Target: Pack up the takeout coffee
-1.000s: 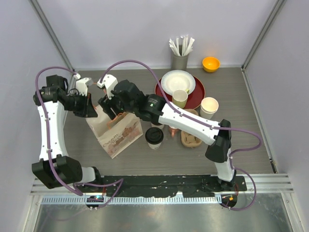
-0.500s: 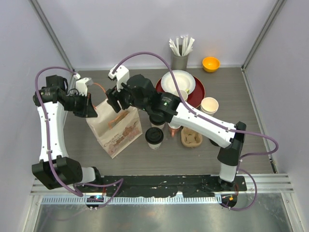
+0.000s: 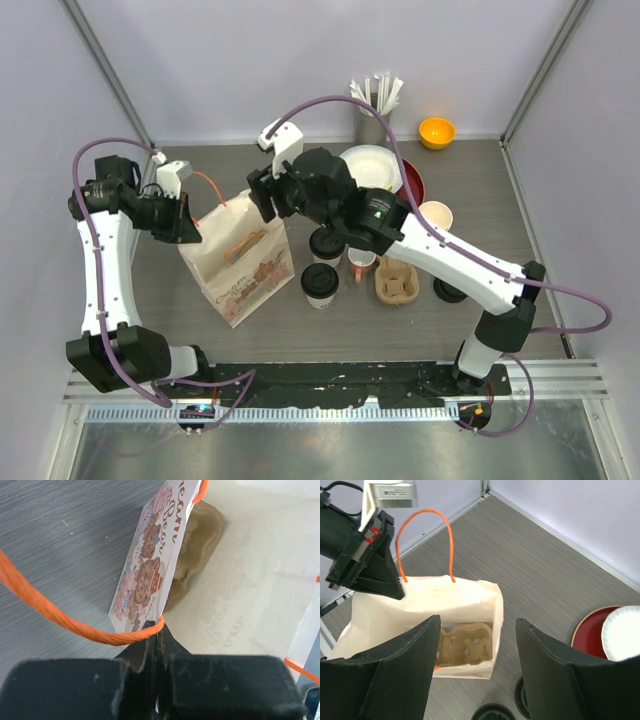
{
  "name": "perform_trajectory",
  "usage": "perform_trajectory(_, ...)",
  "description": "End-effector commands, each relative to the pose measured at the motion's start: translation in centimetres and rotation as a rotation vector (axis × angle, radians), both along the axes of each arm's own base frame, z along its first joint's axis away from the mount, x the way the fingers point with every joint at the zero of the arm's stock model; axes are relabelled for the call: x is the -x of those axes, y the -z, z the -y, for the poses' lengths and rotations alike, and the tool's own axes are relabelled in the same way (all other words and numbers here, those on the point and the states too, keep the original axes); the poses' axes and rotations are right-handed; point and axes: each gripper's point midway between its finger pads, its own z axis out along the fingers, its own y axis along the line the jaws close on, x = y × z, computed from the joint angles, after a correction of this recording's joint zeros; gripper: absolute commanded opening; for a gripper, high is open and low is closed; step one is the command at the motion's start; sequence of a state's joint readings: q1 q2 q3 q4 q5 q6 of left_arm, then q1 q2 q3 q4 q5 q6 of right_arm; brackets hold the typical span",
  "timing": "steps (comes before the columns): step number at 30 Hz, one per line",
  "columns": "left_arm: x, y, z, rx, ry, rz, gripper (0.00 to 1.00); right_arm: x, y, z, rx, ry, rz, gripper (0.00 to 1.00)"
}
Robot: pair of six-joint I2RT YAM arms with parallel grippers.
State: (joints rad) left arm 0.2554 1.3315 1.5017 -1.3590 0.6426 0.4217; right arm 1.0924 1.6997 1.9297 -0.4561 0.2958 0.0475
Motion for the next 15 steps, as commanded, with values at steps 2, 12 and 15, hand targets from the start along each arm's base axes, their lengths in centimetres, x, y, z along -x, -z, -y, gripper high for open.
perform_trajectory(2,0.4,-1.1,0.2,-0.003,-0.002,0.036,0.0,1.0,-2.0,5.4,-0.048,0.084,-0.069,0.67)
perform_trajectory(12,0.5,-1.0,0.4,0.007,-0.002,0.036,0.0,1.7,6.3,13.8,0.075,0.255,-0.342,0.67)
perform_trajectory(15,0.5,-1.0,0.5,0.013,-0.005,0.033,0.0,2.6,9.3,14.8,0.152,0.25,-0.4,0.66)
